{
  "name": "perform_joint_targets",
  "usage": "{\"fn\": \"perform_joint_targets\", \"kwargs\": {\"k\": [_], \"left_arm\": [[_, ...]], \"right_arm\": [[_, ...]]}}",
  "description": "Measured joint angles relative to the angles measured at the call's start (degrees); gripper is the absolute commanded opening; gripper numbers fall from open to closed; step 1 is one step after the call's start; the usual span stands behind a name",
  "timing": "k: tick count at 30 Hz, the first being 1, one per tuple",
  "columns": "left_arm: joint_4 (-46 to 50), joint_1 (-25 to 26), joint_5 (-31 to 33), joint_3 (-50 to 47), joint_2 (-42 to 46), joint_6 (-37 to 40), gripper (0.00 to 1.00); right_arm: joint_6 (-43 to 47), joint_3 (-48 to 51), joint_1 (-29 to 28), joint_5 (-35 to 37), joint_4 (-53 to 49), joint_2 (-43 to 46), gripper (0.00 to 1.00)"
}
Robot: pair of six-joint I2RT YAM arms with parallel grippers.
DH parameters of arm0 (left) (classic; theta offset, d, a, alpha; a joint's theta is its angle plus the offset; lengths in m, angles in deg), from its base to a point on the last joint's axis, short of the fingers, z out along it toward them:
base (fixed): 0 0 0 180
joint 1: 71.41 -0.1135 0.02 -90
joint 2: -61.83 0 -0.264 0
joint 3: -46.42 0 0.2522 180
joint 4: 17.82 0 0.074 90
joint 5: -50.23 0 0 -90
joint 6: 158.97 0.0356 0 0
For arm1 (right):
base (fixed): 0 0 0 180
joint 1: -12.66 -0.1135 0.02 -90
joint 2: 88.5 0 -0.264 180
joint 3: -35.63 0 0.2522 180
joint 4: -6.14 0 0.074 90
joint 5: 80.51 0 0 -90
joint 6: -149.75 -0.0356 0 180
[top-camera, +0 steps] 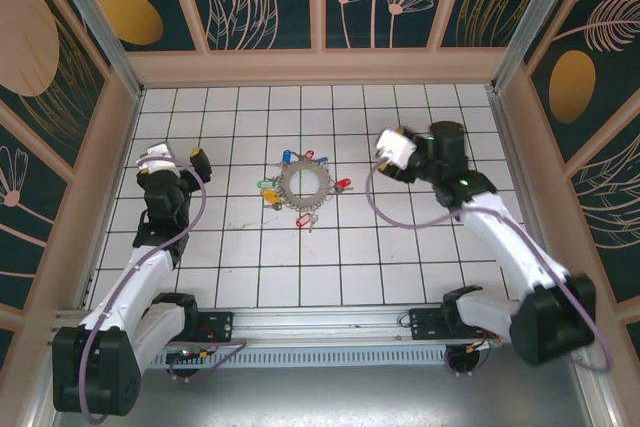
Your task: Put the keys on the keyring
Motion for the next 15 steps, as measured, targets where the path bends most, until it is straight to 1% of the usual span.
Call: {"fn": "perform_joint_targets", "kwargs": {"k": [2,4,6,8,9,11,15], "left_arm": [[0.0,0.0,0.0,1.1,0.2,2.9,0.99],[-0.3,0.0,-1.9,1.5,1.2,6.7,0.99],[-1.0,-0.2,-7.2,1.4,2.8,12.0,0.99],[-3.6,-0.2,-12.9,0.5,4.0,16.7,0.99],[-5.2,-0.2,-14.3,-0.2,4.2,17.8,0.99],[-8.7,-0.2,-14.3,-2.3,3.4,18.1,0.99],[-13.6,-0.2,-11.9,-6.3,-1.4,16.6,0.99]], "right_arm": [[-7.4,2.3,2.4,-1.2,8.6,6.6,0.99],[-14.9,5.2,4.2,0.0,16.7,12.0,0.99],[-23.3,8.6,4.9,4.4,23.3,15.7,0.99],[-30.6,11.5,5.0,10.0,27.4,17.0,0.99],[-33.7,13.0,5.2,12.5,28.9,17.0,0.99],[-39.1,18.5,5.8,17.2,32.5,16.9,0.99],[-43.3,32.7,6.6,22.4,40.0,14.9,0.99]]}}
